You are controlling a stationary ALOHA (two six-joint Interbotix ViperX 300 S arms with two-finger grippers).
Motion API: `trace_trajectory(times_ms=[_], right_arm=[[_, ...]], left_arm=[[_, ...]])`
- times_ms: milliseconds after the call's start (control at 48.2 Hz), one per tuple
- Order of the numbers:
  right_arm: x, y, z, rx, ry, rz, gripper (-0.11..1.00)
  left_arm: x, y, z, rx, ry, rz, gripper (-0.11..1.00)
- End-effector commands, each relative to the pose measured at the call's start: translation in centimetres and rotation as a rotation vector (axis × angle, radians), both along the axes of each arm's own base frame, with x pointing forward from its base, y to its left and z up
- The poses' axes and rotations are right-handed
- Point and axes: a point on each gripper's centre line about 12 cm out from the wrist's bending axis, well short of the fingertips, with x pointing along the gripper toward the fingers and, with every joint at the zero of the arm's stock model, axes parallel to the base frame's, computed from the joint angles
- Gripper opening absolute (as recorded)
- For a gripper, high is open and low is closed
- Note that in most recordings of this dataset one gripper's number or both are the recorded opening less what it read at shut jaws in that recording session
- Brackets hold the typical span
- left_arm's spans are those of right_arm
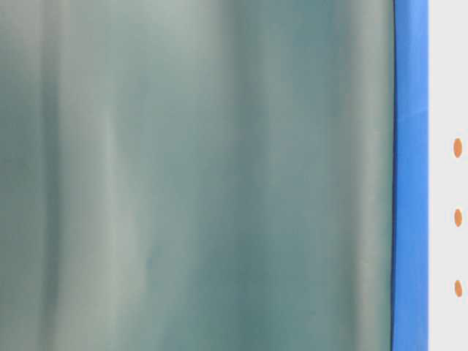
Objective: Touch the tip of the soldering iron to the mark.
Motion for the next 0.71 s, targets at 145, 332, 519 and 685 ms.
trace_trajectory(times_ms=[145,332,519,685], right_arm=[[-3.3,0.3,-1.6,-0.002,-0.057,-0.004,0.84],[-4.0,0.5,-3.8,-0.004,-0.059,0.006,0.84],[-4.1,0.6,-5.7,0.007,-0.055,0.014,0.81],[-4.1,0.7,-6.7,0.022,-0.052,0.019,0.8]], left_arm=[[0.1,0.1,0.5,0.0,-0.014,0.003,0.0],[0.1,0.1,0.4,0.0,-0.012,0.003,0.0],[0.1,0.1,0.4,0.0,-0.012,0.003,0.0],[0.1,0.1,0.4,0.0,-0.008,0.003,0.0]])
